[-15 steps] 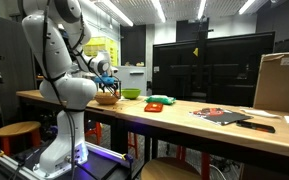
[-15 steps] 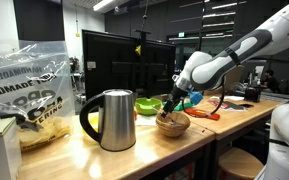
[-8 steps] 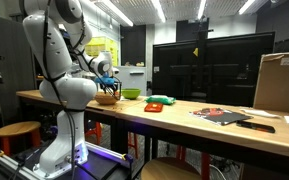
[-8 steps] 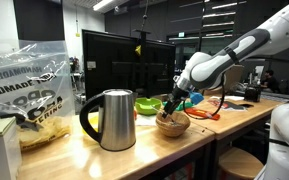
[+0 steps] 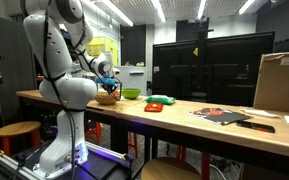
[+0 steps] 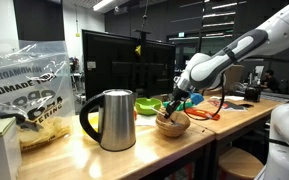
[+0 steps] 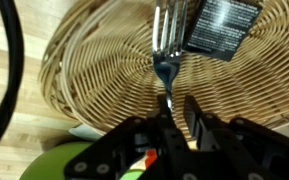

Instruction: Take the silver fork out of the basket.

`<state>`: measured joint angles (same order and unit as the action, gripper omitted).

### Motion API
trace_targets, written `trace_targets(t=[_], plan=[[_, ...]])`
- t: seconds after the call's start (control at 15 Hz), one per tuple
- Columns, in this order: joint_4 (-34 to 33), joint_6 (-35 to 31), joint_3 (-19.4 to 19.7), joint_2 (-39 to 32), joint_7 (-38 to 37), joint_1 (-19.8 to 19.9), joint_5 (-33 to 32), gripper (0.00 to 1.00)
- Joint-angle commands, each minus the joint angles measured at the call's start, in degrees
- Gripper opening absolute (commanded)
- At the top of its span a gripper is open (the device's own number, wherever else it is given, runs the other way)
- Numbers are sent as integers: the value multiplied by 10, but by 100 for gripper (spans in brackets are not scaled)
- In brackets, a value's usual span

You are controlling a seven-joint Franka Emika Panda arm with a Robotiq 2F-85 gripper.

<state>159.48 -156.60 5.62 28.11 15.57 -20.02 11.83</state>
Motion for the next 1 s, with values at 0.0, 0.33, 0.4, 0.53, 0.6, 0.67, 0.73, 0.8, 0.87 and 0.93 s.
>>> trace_targets(t=[0.0, 0.33, 0.4, 0.53, 0.6, 0.67, 0.73, 0.8, 0.87, 0.93], plan=[[-1, 7, 7, 5, 19, -7, 15, 0], [-1, 15, -7, 15, 7, 4, 2, 1], [-2, 18, -12, 19, 3, 7, -2, 1], [-4, 27, -23, 29, -5, 15, -11, 1], [-6, 36, -32, 37, -14, 22, -19, 1], [-7, 44, -39, 46, -18, 26, -24, 1], [-1, 58, -50, 64, -28, 35, -33, 1], [0, 73, -58, 78, -37, 43, -42, 1], [-2, 92, -71, 95, -49, 55, -56, 1], [-4, 108, -79, 110, -59, 64, -68, 1]])
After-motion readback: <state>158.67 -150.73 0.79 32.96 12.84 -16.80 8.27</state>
